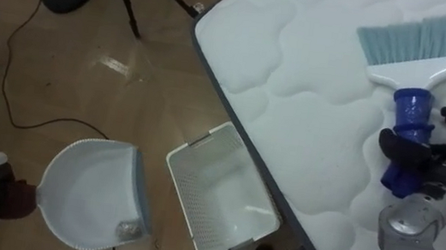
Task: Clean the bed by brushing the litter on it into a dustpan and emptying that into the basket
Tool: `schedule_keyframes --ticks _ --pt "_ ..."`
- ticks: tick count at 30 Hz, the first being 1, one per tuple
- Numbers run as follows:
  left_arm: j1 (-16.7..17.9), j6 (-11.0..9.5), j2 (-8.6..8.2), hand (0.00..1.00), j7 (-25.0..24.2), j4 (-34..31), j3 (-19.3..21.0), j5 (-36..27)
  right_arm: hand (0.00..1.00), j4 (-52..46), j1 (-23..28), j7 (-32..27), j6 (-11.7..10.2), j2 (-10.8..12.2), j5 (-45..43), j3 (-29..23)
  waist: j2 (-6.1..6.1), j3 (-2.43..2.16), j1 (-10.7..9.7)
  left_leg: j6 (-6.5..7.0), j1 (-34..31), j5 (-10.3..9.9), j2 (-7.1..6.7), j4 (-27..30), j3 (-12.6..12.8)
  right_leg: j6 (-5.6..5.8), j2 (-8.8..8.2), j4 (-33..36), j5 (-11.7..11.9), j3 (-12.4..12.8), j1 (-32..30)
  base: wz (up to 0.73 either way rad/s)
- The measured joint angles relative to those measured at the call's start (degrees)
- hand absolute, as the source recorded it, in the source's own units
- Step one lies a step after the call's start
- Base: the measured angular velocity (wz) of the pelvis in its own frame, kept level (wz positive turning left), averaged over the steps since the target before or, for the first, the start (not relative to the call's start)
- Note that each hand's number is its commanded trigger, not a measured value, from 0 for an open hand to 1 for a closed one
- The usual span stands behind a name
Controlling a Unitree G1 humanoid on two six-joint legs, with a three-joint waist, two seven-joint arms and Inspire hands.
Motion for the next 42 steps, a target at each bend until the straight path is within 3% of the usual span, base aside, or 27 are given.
schedule_keyframes --ticks 4,18,24,28,32,35,42 --pt "0.81 -0.01 0.0 1.0 1.07 -0.03 -0.02 -0.04 0.0 0.0 0.08 -0.36 -0.1 0.0 0.04 0.21 0.01 0.01 0.18 0.01 0.32 -0.01 0.0 -0.13 0.3 0.03 0.05 0.1 -0.08 0.3 0.13 -0.03" --pt "8.56 -0.1 0.0 1.0 4.89 -2.3 0.14 -0.05 0.0 0.07 0.41 -1.7 -0.28 0.0 0.06 0.57 -0.07 0.04 0.33 0.13 0.28 -0.11 -0.03 0.12 0.36 0.19 0.13 0.26 -0.25 0.56 0.16 0.0" --pt "6.44 -0.33 0.24 1.0 4.86 -2.3 0.15 0.06 0.0 0.03 0.35 -1.42 -0.6 -0.09 0.02 -0.11 0.09 -0.02 0.28 0.13 0.06 -0.12 -0.45 0.27 0.37 0.28 -0.42 0.92 -0.53 0.51 -0.25 0.02" --pt "3.19 -1.12 2.6 1.0 4.82 -2.11 0.15 0.05 0.0 -0.07 0.3 -1.44 -1.38 -0.14 0.02 -0.16 0.44 -0.03 0.14 0.29 -0.69 -0.22 -0.44 0.96 0.36 0.31 -0.4 1.23 -0.57 0.5 -0.79 0.01" --pt "0.79 -1.17 4.58 1.0 4.89 -1.92 0.15 -0.06 0.0 -0.28 0.26 -1.45 -2.18 -1.1 -0.22 -0.12 2.2 -0.01 0.03 0.49 -0.56 -0.34 -0.46 1.02 0.46 0.45 -0.41 1.22 -0.5 0.63 -0.67 -0.01" --pt "-0.1 -1.17 4.65 1.0 5.46 -1.2 0.15 -0.07 0.0 -0.27 0.38 -1.38 -2.76 -1.65 -0.39 0.07 2.84 0.0 0.24 0.52 0.07 -0.35 -0.46 0.62 1.22 0.44 -0.39 1.61 -0.5 1.34 -0.67 -0.11" --pt "0.68 -1.56 4.13 1.0 8.28 -1.37 0.12 -1.22 0.0 0.1 0.78 -1.34 -3.52 -1.65 0.03 0.78 2.27 0.42 -0.06 0.44 1.55 -0.41 -0.38 0.38 1.96 0.43 -0.06 1.9 -1.15 2.24 0.43 -0.04"
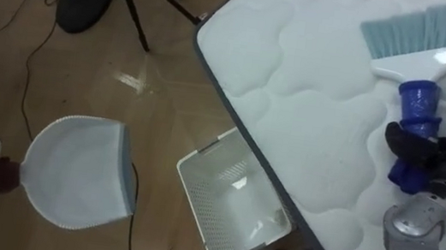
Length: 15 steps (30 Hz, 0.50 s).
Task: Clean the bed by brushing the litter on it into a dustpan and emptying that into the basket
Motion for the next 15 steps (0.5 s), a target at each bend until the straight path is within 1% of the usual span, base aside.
schedule_keyframes --ticks 1,2,3,4,5,6,7,8,9,10,11,12,13,14,15 --pt "0.26 -0.1 -0.19 1.0 0.26 -0.31 0.0 -0.02 0.0 0.01 0.25 -0.01 -0.18 -0.01 0.02 0.0 -0.08 0.06 0.02 0.01 0.18 0.0 0.01 -0.05 0.0 0.02 0.05 -0.08 -0.01 0.03 0.19 0.0" --pt "0.61 -0.25 -0.71 1.0 0.39 -0.41 0.0 -0.04 0.0 0.07 1.01 -0.03 -0.41 0.0 0.18 0.09 -0.36 0.23 0.03 0.04 0.78 -0.03 0.07 -0.23 -0.01 0.09 0.16 -0.3 -0.05 0.02 0.86 0.0" --pt "0.96 -0.46 -0.83 1.0 0.43 -0.62 0.0 -0.13 0.0 0.07 1.36 -0.06 -0.47 -0.01 0.3 0.35 -0.57 0.22 0.02 0.04 1.0 -0.03 0.13 -0.35 -0.01 0.09 0.2 -0.48 -0.06 -0.03 1.1 0.0" --pt "1.52 -0.85 -0.93 1.0 0.47 -1.11 0.0 -1.25 0.0 0.06 1.87 -0.06 -0.5 -0.01 0.68 0.79 -0.89 0.34 -0.15 0.06 1.47 -0.04 0.29 -0.48 -0.07 0.09 0.27 -0.93 -0.06 -0.36 1.74 0.06" --pt "1.61 -1.16 -1.31 1.0 0.48 -1.24 0.0 -2.45 0.0 0.06 2.54 -0.05 -0.49 0.0 0.93 1.02 -1.33 0.32 -0.27 0.09 1.92 -0.07 0.32 -0.61 -0.1 0.08 0.2 -1.12 -0.07 -0.72 2.35 0.09" --pt "1.62 -1.21 -1.72 1.0 0.48 -1.54 0.06 -3.14 0.0 0.06 2.91 -0.05 -0.48 0.0 1.07 0.99 -1.39 0.29 -0.32 0.11 2.06 -0.13 0.4 -0.56 -0.26 0.07 0.19 -1.36 -0.07 -1.02 2.71 0.13" --pt "1.78 -1.13 -2.52 1.0 0.57 -2.9 0.12 -4.79 0.0 0.09 3.54 -0.07 -0.49 -0.03 1.91 0.96 -1.57 0.29 -0.33 0.14 2.44 -0.18 0.57 -0.4 -0.41 0.1 0.18 -1.96 -0.04 -1.54 3.38 0.1" --pt "2.09 -1.36 -3.06 1.0 0.58 -4.54 0.12 -6.49 0.0 0.3 3.98 -0.03 -0.41 0.13 2.64 1.05 -2.26 0.19 -0.32 0.21 2.95 -0.25 0.57 -0.44 -0.4 0.12 0.17 -2.06 -0.03 -1.57 3.88 0.06" --pt "2.65 -2.04 -3.61 1.0 0.69 -6.25 0.12 -7.51 0.0 0.32 4.82 0.16 -0.4 0.14 3.23 1.29 -2.87 0.28 -0.33 0.22 3.9 -0.45 0.69 -0.49 -0.47 0.11 0.28 -2.42 -0.03 -1.68 5.01 0.0" --pt "3.05 -2.27 -4.08 1.0 0.69 -7.19 0.12 -7.58 0.0 0.29 5.48 0.43 -0.4 0.15 3.75 1.31 -3.09 0.24 -0.31 0.18 4.48 -0.59 0.93 -0.56 -0.51 0.13 0.54 -2.94 -0.02 -1.74 5.75 -0.12" --pt "4.09 -2.5 -4.93 1.0 0.69 -9.28 0.34 -7.57 0.0 0.29 7.03 1.26 -0.39 0.37 5.61 1.39 -3.99 0.08 -0.22 0.09 5.89 -0.87 1.23 -1.0 -0.51 0.15 0.95 -3.77 0.01 -1.6 7.18 -0.15" --pt "4.48 -2.66 -5.3 1.0 0.7 -10.09 0.36 -7.6 0.0 0.3 7.83 1.61 -0.34 0.48 6.49 1.45 -4.43 -0.04 -0.08 0.04 6.58 -0.98 1.36 -1.25 -0.53 0.19 1.21 -4.2 0.05 -1.5 7.9 -0.21" --pt "5.22 -3.05 -6.24 1.0 0.75 -11.2 0.57 -8.02 0.0 0.56 9.3 2.2 -0.14 0.62 8.11 1.54 -5.1 -0.28 0.21 -0.05 7.81 -1.3 1.89 -1.55 -0.43 0.13 1.88 -5.29 0.38 -1.43 9.27 -0.3" --pt "6.19 -3.17 -7.26 1.0 1.11 -12.19 0.67 -9.74 0.0 0.59 10.51 2.6 0.21 0.6 10.61 1.85 -5.48 -0.4 0.53 -0.22 9.09 -1.75 2.7 -1.72 -0.19 -0.04 2.76 -6.89 0.96 -1.23 10.72 -0.47" --pt "7.56 -3.6 -7.69 1.0 1.55 -13.38 0.69 -11.82 0.0 0.63 11.74 2.62 0.28 0.74 12.47 2.55 -6.44 -0.55 0.61 -0.47 10.48 -2.01 3.11 -2.26 -0.05 -0.07 3.83 -7.9 1.32 0.03 11.88 -0.47"
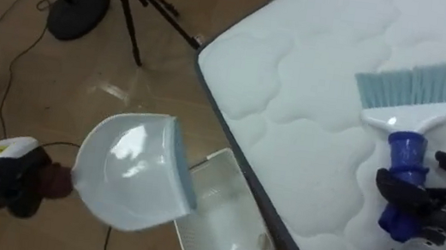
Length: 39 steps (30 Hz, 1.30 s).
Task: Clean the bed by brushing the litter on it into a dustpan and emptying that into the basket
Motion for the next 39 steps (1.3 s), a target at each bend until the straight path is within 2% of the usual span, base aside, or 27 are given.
schedule_keyframes --ticks 1,2,3,4,7,9,10,13,15,17,19,20,21,22,23,24,25,26,27,28,29,31,35,36,39 --pt "0.66 -0.3 -0.25 1.0 0.23 -0.64 0.18 -1.01 0.0 0.02 0.57 0.04 0.0 0.15 0.63 0.34 -0.58 -0.13 0.06 -0.02 0.71 -0.01 0.03 -0.4 0.04 -0.02 0.54 -0.28 0.05 1.06 0.53 -0.37" --pt "1.84 -1.24 -1.54 1.0 0.6 -1.38 1.09 -1.76 0.0 0.32 1.58 0.07 0.0 0.42 1.2 0.41 -1.37 -0.45 0.08 -0.12 1.9 -0.08 0.3 -1.04 0.06 0.02 1.43 -1.34 0.25 2.12 1.77 -0.22" --pt "2.51 -1.67 -2.38 1.0 0.95 -1.84 1.59 -1.82 0.0 0.5 2.01 0.07 0.0 0.45 1.38 0.4 -1.59 -0.55 0.04 -0.16 2.51 -0.1 0.6 -1.49 0.18 -0.04 1.79 -2.21 0.64 2.23 2.53 -0.32" --pt "3.71 -2.54 -3.82 1.0 1.69 -2.71 2.2 -2.53 0.0 0.61 2.72 -0.08 0.0 0.49 2.14 0.37 -1.99 -0.66 0.34 -0.27 3.72 -0.16 1.47 -2.28 0.66 -0.22 2.66 -4.26 1.62 2.54 4.02 -0.45" --pt "4.86 -3.71 -5.48 1.0 1.76 -3.44 2.2 -7.01 0.0 1.97 2.95 -0.64 -0.03 1.11 6.07 0.37 -3.32 -1.04 1.0 -0.62 6.07 -0.38 3.08 -3.61 1.61 -0.55 4.48 -8.53 3.81 3.43 7.17 -0.38" --pt "5.37 -4.0 -5.89 1.0 1.77 -4.95 2.21 -9.72 0.0 1.97 3.02 -0.96 -0.03 1.19 7.93 0.33 -4.05 -1.05 1.01 -0.66 6.95 -0.4 3.68 -4.21 2.06 -0.64 5.0 -10.22 4.68 3.56 8.33 -0.25" --pt "5.36 -4.59 -5.99 1.0 2.11 -5.6 2.2 -10.49 0.0 1.97 3.08 -1.08 -0.03 1.43 8.88 0.37 -4.77 -1.1 1.27 -0.68 7.56 -0.45 3.96 -4.57 2.82 -0.59 5.48 -10.65 4.99 4.55 8.69 -0.29" --pt "5.31 -5.52 -6.86 1.0 3.02 -5.66 2.24 -10.61 0.0 1.97 3.61 -1.26 -0.06 2.55 9.64 0.41 -5.8 -1.01 0.93 -0.75 10.14 -0.73 4.17 -5.6 2.98 -0.62 5.77 -12.07 5.31 4.82 11.29 -0.16" --pt "5.3 -5.87 -7.31 1.0 3.21 -5.9 2.25 -10.56 0.0 1.99 4.69 -1.34 -0.05 3.08 9.62 0.39 -6.88 -0.66 0.79 -0.74 11.53 -1.16 4.34 -5.77 3.64 -0.61 5.99 -12.08 5.29 5.35 12.36 -0.21" --pt "5.32 -5.84 -8.86 1.0 3.56 -6.12 3.32 -10.46 0.0 1.97 5.2 -0.93 0.15 4.66 9.67 0.78 -7.43 -0.88 1.63 -0.74 12.74 -1.78 5.1 -5.75 6.19 -0.61 6.51 -12.17 5.51 6.17 12.72 -0.6" --pt "5.47 -5.83 -10.69 1.0 4.17 -6.18 3.91 -10.52 0.0 1.93 5.02 0.26 0.87 5.29 9.65 1.45 -7.85 -0.87 1.96 -0.77 13.64 -2.49 5.94 -5.73 8.97 -0.73 6.73 -12.34 6.34 5.06 12.61 -0.84" --pt "5.55 -5.9 -11.83 1.0 4.62 -6.27 3.92 -10.74 0.0 1.93 4.97 1.14 1.1 5.64 9.64 1.54 -8.11 -0.72 2.91 -0.83 14.42 -2.99 6.89 -5.88 11.7 -1.17 6.37 -13.16 7.46 1.86 12.59 -1.25" --pt "5.59 -6.04 -12.75 1.0 5.6 -6.27 3.94 -10.82 0.0 1.92 4.95 1.51 1.2 5.92 9.65 1.95 -7.84 -0.92 3.91 -0.94 15.23 -3.27 7.89 -6.35 14.65 -1.86 6.03 -14.4 9.05 -1.73 12.61 -1.35" --pt "5.62 -6.11 -12.98 1.0 6.07 -6.3 3.94 -10.95 0.0 1.91 4.95 1.56 1.23 5.95 9.66 2.55 -8.12 -0.9 4.26 -0.97 15.49 -3.35 8.33 -6.84 16.01 -2.09 5.83 -15.14 9.73 -3.55 12.64 -1.34" --pt "5.75 -6.12 -13.08 1.0 6.85 -6.43 4.04 -12.16 0.0 1.82 4.95 1.7 1.34 6.03 9.68 4.04 -8.44 -1.07 4.77 -1.0 15.73 -3.46 9.34 -7.72 19.18 -2.21 5.14 -15.09 10.62 -7.41 12.83 -1.03" --pt "6.02 -6.12 -13.27 1.0 7.47 -6.65 4.32 -12.76 0.0 1.67 4.88 1.83 1.46 6.26 9.7 4.44 -8.87 -0.84 5.04 -1.01 16.06 -3.46 9.51 -8.06 20.9 -1.58 4.06 -13.21 10.15 -9.58 12.52 -1.18" --pt "6.66 -6.1 -14.39 1.0 8.26 -6.73 4.93 -13.71 0.0 1.49 5.16 2.16 1.66 6.63 9.87 4.69 -9.53 -0.99 4.95 -1.06 16.93 -3.47 9.62 -8.87 23.34 -0.3 1.47 -9.29 8.26 -12.14 13.05 -1.14" --pt "7.19 -6.07 -15.82 1.0 9.42 -6.76 5.2 -14.83 0.0 1.45 5.28 2.15 1.77 6.81 10.07 4.72 -10.03 -1.24 5.15 -1.31 17.93 -3.34 9.61 -10.01 25.56 1.28 -0.98 -6.87 6.85 -12.65 14.8 -1.06" --pt "7.41 -6.07 -16.29 1.0 10.0 -6.75 5.18 -15.39 0.0 1.42 5.23 2.06 1.76 6.88 10.08 4.83 -10.3 -1.29 5.28 -1.43 18.46 -3.26 9.61 -10.38 26.55 1.85 -1.88 -6.93 6.5 -12.63 16.21 -0.95" --pt "7.47 -6.07 -16.94 1.0 10.39 -6.75 5.18 -15.78 0.0 1.41 5.21 1.7 1.7 6.93 10.08 5.39 -11.07 -1.24 5.28 -1.64 18.9 -3.24 9.59 -10.66 27.89 2.8 -3.73 -8.64 6.0 -12.63 19.27 -0.81" --pt "7.52 -6.07 -17.18 1.0 10.56 -6.76 5.18 -15.73 0.0 1.36 5.22 1.73 1.6 7.29 10.03 5.73 -12.13 -1.42 5.28 -1.92 18.85 -3.22 9.62 -10.64 29.11 3.44 -4.8 -11.85 6.06 -12.91 22.08 -0.72" --pt "7.7 -5.81 -17.45 1.0 11.3 -6.77 4.96 -15.68 0.0 1.14 5.22 2.28 0.92 8.27 9.98 5.83 -13.22 -1.31 4.96 -2.27 18.74 -3.06 9.81 -10.04 29.58 4.54 -4.14 -18.08 6.47 -12.87 24.58 -0.57" --pt "8.14 -5.69 -17.85 1.0 12.7 -6.71 3.63 -15.95 0.0 -0.19 5.15 4.16 0.78 9.16 9.73 6.42 -13.39 -1.38 4.65 -2.55 18.84 -2.88 10.07 -9.04 27.41 5.92 -3.09 -22.91 7.27 -10.95 25.93 -0.59" --pt "8.2 -5.7 -17.99 1.0 13.12 -6.64 3.55 -16.66 0.0 -0.63 5.12 4.69 0.72 9.22 9.74 7.02 -13.19 -1.26 4.67 -2.71 18.84 -2.78 10.26 -8.93 26.37 5.7 -2.75 -23.13 7.59 -10.94 25.91 -0.52" --pt "8.65 -5.76 -18.34 1.0 14.64 -6.53 3.57 -17.62 0.0 -1.41 5.14 5.8 0.49 9.78 9.66 6.94 -13.18 -1.3 3.62 -3.3 19.01 -2.44 11.09 -9.08 26.22 5.01 -1.83 -23.44 8.23 -10.89 25.84 -0.26"
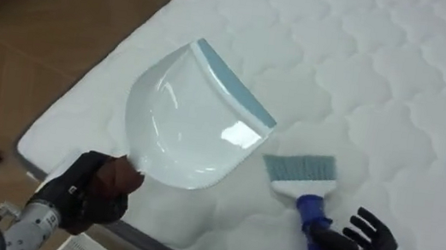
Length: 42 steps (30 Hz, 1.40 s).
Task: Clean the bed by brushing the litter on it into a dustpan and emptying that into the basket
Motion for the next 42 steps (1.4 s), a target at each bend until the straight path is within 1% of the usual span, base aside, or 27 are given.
schedule_keyframes --ticks 2,3,5,6,7,8,9,10,11,12,13,14,15,18,20,21,22,23,24,27,30,31,32,34,37,39,42 --pt "0.48 -0.05 -0.33 1.0 0.55 0.07 0.27 -1.18 0.0 0.04 0.03 0.72 -0.11 0.11 -1.04 -1.09 0.02 0.01 -0.92 -0.33 0.14 0.22 0.58 0.22 0.37 -0.44 0.66 -0.61 0.51 0.62 0.19 -0.15" --pt "0.66 -0.05 -0.43 1.0 0.78 0.07 0.29 -1.53 0.0 0.09 0.1 1.05 -0.14 0.17 -1.87 -1.45 0.02 0.02 -1.0 -0.41 0.17 0.27 0.79 0.49 0.37 -0.55 0.94 -0.61 0.58 1.1 0.16 -0.25" --pt "1.62 -0.07 -0.81 1.0 2.01 0.07 0.32 -2.07 0.0 0.14 0.21 2.92 -0.47 0.3 -4.69 -1.68 -0.06 0.06 -1.11 -1.03 0.33 0.26 1.83 1.58 0.26 -1.32 1.93 -0.64 1.01 2.01 -0.13 -0.36" --pt "1.76 -0.07 -0.87 1.0 2.07 0.07 0.37 -2.07 0.0 0.22 0.21 3.4 -0.6 0.47 -5.48 -1.68 -0.16 0.12 -0.99 -1.22 0.33 0.19 2.09 1.91 0.01 -1.51 2.22 -0.62 1.07 2.44 -0.23 -0.54" --pt "1.92 -0.07 -1.18 1.0 2.14 0.07 0.56 -2.07 0.0 0.33 0.2 4.52 -0.63 0.71 -7.56 -1.68 -0.31 0.19 -0.51 -1.54 0.28 0.09 2.33 2.51 -1.65 -2.02 2.79 -0.47 1.19 3.21 -0.56 -0.69" --pt "2.0 -0.07 -1.42 1.0 2.18 0.08 0.7 -2.12 0.0 0.46 0.1 5.49 -0.63 1.04 -9.35 -1.67 -0.29 0.22 -0.01 -1.94 0.2 -0.15 2.45 3.19 -4.4 -2.53 3.39 -0.37 1.49 3.37 -0.8 -1.0" --pt "2.01 -0.07 -1.46 1.0 2.25 0.09 0.92 -2.36 0.0 0.59 0.04 6.28 -0.63 1.48 -10.82 -1.56 -0.3 0.21 0.7 -2.41 0.24 -0.47 2.13 3.77 -8.63 -3.08 4.13 -0.31 1.82 3.92 -1.07 -0.97" --pt "2.02 -0.08 -1.45 1.0 2.38 0.11 1.08 -3.13 0.0 0.59 0.02 6.63 -0.64 1.58 -11.32 -1.24 -0.34 0.22 1.04 -2.54 0.33 -0.54 1.64 3.77 -11.62 -3.42 4.49 -0.28 1.97 4.54 -1.21 -1.08" --pt "2.02 -0.08 -1.46 1.0 2.71 0.15 1.48 -4.27 0.0 0.58 -0.04 7.38 -0.65 1.93 -11.67 -1.03 -0.45 0.19 1.27 -2.73 0.38 -0.65 0.79 3.78 -16.59 -3.91 5.38 -0.28 2.2 5.93 -1.65 -1.02" --pt "2.02 -0.1 -1.49 1.0 3.29 0.14 1.56 -5.19 0.0 0.64 -0.03 7.83 -0.61 2.19 -11.53 -1.03 -0.51 0.17 1.38 -3.04 0.45 -0.84 0.35 3.77 -19.89 -4.28 6.22 -0.35 2.41 6.88 -2.12 -0.93" --pt "2.03 -0.1 -1.52 1.0 3.37 0.15 1.54 -5.61 0.0 0.63 -0.03 7.88 -0.57 2.24 -11.5 -0.97 -0.49 0.19 1.63 -3.16 0.44 -0.9 0.23 3.79 -21.08 -4.48 6.61 -0.4 2.53 7.45 -2.25 -0.77" --pt "2.07 -0.14 -1.76 1.0 3.34 0.14 1.44 -5.61 0.0 0.61 -0.01 7.89 -0.53 2.27 -11.5 -1.0 -0.5 0.18 1.34 -3.44 0.5 -0.94 0.14 3.64 -22.54 -4.88 7.32 -0.42 2.68 8.56 -2.55 -0.64" --pt "2.21 -0.15 -2.34 1.0 3.34 0.16 1.38 -5.57 0.0 0.57 -0.02 7.99 -0.52 2.26 -11.52 -1.14 -0.47 0.16 1.07 -3.74 0.72 -1.05 0.08 3.28 -23.36 -5.2 8.0 -0.43 2.81 9.69 -2.98 -0.6" --pt "3.25 -0.26 -3.19 1.0 3.35 0.31 1.16 -5.58 0.0 0.55 0.01 8.66 -0.43 2.53 -11.52 -1.1 -0.23 0.15 0.92 -4.47 1.81 -0.94 0.0 1.99 -23.62 -6.08 9.22 -0.46 3.07 11.36 -3.36 -0.53" --pt "3.53 -0.26 -3.21 0.99 3.44 0.41 0.51 -5.7 0.0 0.55 0.07 8.68 -0.43 2.58 -11.51 -1.12 0.05 0.12 0.74 -4.79 2.21 -1.1 0.17 1.49 -23.61 -6.43 9.61 -0.42 2.86 11.69 -3.48 -0.24" --pt "3.53 -0.27 -3.21 0.73 3.55 0.42 0.23 -5.81 0.0 0.55 0.08 8.69 -0.43 2.58 -11.51 -1.12 0.13 0.09 0.74 -4.89 2.23 -1.16 0.22 1.39 -23.57 -6.52 9.74 -0.37 2.79 11.86 -3.61 -0.15" --pt "3.56 -0.45 -3.24 0.51 3.6 0.44 -0.04 -6.05 0.0 0.54 0.0 8.83 -0.43 2.66 -11.54 -1.09 0.25 0.0 0.9 -5.02 2.24 -1.18 0.32 0.99 -23.44 -6.63 9.98 -0.21 2.72 12.13 -4.04 -0.16" --pt "3.55 -0.63 -3.25 0.18 3.71 0.57 -0.03 -6.06 0.0 0.53 -0.01 9.1 -0.44 2.71 -11.6 -1.04 0.33 0.01 0.93 -5.11 2.27 -1.22 0.44 0.83 -23.47 -6.7 10.2 0.11 2.7 12.41 -4.23 -0.25" --pt "3.56 -0.65 -3.25 0.0 4.02 0.95 -0.02 -6.06 0.0 0.54 0.14 9.11 -0.44 2.8 -11.59 -1.01 0.43 0.07 0.99 -5.15 2.5 -1.24 0.52 0.84 -23.53 -6.75 10.31 0.26 2.69 12.44 -4.27 -0.24" --pt "3.79 -0.64 -3.11 0.0 4.27 1.58 0.08 -6.06 0.0 0.54 0.17 9.11 -0.43 3.02 -11.56 -0.77 0.84 0.22 0.99 -5.15 3.1 -1.24 0.41 0.65 -24.1 -6.85 10.32 0.24 2.62 12.41 -4.14 -0.28" --pt "3.68 -0.81 -3.23 0.0 4.35 1.65 0.11 -6.11 0.0 0.54 0.18 9.06 -0.43 3.25 -11.62 -0.61 0.81 0.24 0.68 -5.15 3.44 -1.24 0.14 -0.34 -24.91 -6.96 10.3 0.48 2.51 12.61 -4.35 -0.17" --pt "3.64 -0.93 -3.24 0.0 4.35 1.81 0.09 -6.12 0.0 0.54 0.2 9.06 -0.43 3.25 -11.62 -0.54 0.73 0.29 0.63 -5.15 3.54 -1.24 0.1 -0.4 -24.89 -6.94 10.3 0.56 2.5 12.68 -4.37 -0.12" --pt "3.41 -1.77 -3.23 0.0 4.35 2.99 0.09 -6.12 0.0 0.54 0.23 9.07 -0.43 3.25 -11.54 -0.34 0.56 0.4 0.58 -5.15 3.95 -1.24 0.03 -0.52 -24.89 -6.91 10.3 0.65 2.49 12.84 -4.2 -0.14" --pt "3.15 -2.55 -3.23 0.0 4.35 5.34 0.14 -6.62 0.0 0.54 0.19 9.08 -0.43 3.27 -11.49 -0.01 0.31 0.48 0.6 -5.15 4.51 -1.24 -0.12 -0.98 -24.88 -6.81 10.18 0.87 2.34 12.64 -4.08 -0.12" --pt "2.77 -2.77 -3.22 0.0 4.36 8.37 0.19 -6.61 0.0 0.55 0.24 9.09 -0.36 3.51 -11.41 0.27 -0.39 0.77 0.54 -5.13 4.54 -1.26 -0.35 -1.16 -24.77 -6.59 9.94 1.43 2.08 12.59 -4.49 0.0" --pt "2.53 -2.81 -3.21 0.0 4.38 10.67 0.3 -6.78 0.0 0.58 0.25 9.21 -0.32 3.53 -11.0 0.67 -0.6 0.7 0.57 -5.07 4.43 -1.29 -0.43 -1.15 -24.84 -6.55 9.77 1.49 1.99 12.47 -4.93 0.0" --pt "2.49 -3.55 -3.2 0.0 6.83 14.12 0.51 -11.92 0.0 3.53 0.19 9.06 -0.5 3.29 -8.93 0.63 -0.47 0.73 0.74 -5.0 4.98 -1.34 -0.27 -1.4 -24.87 -6.53 9.75 1.4 2.01 12.35 -4.08 0.0"
